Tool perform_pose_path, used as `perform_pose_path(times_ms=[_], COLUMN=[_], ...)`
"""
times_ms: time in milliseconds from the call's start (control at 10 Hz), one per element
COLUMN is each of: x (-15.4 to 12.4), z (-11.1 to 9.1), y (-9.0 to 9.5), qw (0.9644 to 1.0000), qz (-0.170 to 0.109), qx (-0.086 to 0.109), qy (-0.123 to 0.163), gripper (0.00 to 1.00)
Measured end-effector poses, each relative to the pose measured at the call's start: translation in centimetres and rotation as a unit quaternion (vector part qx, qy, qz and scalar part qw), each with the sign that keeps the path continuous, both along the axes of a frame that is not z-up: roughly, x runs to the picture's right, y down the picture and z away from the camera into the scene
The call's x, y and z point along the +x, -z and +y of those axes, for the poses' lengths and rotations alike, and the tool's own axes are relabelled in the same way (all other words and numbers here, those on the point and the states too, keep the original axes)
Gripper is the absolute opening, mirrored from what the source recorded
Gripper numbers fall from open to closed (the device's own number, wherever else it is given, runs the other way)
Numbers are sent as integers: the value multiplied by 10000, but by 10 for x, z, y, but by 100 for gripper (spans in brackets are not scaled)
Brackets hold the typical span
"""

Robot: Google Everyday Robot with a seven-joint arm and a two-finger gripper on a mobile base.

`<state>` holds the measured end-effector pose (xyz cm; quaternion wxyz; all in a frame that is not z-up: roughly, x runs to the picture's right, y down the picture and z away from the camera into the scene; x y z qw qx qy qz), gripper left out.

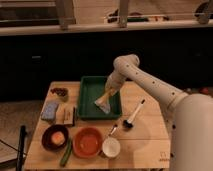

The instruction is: Place banana in tray

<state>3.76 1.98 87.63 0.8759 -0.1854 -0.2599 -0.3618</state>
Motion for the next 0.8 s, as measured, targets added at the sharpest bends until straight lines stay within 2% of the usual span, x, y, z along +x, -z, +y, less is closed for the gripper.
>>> perform_pose_path(times_ms=[300,800], x=[2,2], z=[-1,-2], y=[1,2], qw=[9999,9999], qz=[-123,-148], qx=[32,45], qy=[1,3], gripper=[80,80])
